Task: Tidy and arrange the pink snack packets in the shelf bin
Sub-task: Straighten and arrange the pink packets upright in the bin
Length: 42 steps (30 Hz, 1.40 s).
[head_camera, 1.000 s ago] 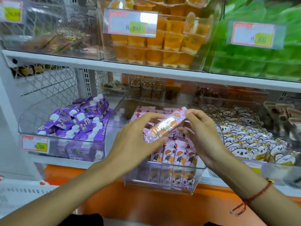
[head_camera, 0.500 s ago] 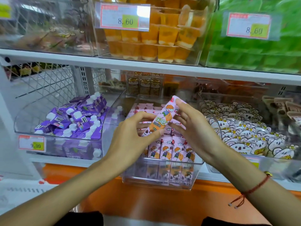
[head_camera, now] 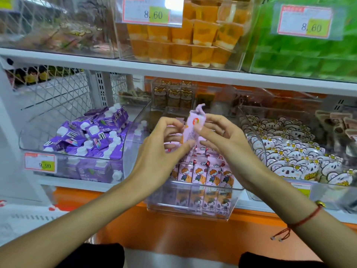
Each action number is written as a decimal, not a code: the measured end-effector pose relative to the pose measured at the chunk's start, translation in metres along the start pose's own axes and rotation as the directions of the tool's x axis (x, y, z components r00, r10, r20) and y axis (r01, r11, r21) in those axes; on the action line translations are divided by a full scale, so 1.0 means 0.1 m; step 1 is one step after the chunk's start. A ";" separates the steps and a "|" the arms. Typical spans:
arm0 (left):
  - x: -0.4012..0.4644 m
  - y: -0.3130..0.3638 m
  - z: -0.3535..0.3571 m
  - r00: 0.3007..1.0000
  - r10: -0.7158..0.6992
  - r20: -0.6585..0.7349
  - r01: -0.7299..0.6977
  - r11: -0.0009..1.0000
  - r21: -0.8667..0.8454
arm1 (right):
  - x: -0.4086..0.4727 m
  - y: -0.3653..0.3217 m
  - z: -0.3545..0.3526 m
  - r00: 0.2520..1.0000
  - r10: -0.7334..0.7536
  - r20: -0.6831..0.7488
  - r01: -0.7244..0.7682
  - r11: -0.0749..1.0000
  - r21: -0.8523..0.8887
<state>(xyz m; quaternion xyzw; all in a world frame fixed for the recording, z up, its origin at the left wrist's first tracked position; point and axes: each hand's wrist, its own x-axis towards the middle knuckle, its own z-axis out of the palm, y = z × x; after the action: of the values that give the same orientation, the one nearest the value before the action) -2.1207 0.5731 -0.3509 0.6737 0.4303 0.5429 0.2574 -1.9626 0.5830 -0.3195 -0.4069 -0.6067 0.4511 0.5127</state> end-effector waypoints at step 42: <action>0.04 0.08 -0.16 0.964 0.258 -0.065 -0.253 0.965 0.072 | -0.11 -0.07 -0.04 0.832 -0.492 0.256 0.553 0.769 -0.320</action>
<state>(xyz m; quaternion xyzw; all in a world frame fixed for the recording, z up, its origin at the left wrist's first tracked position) -2.1338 0.5711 -0.3379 0.7110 0.3659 0.5821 0.1476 -1.9572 0.5711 -0.3154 -0.2762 -0.8102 0.1939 0.4793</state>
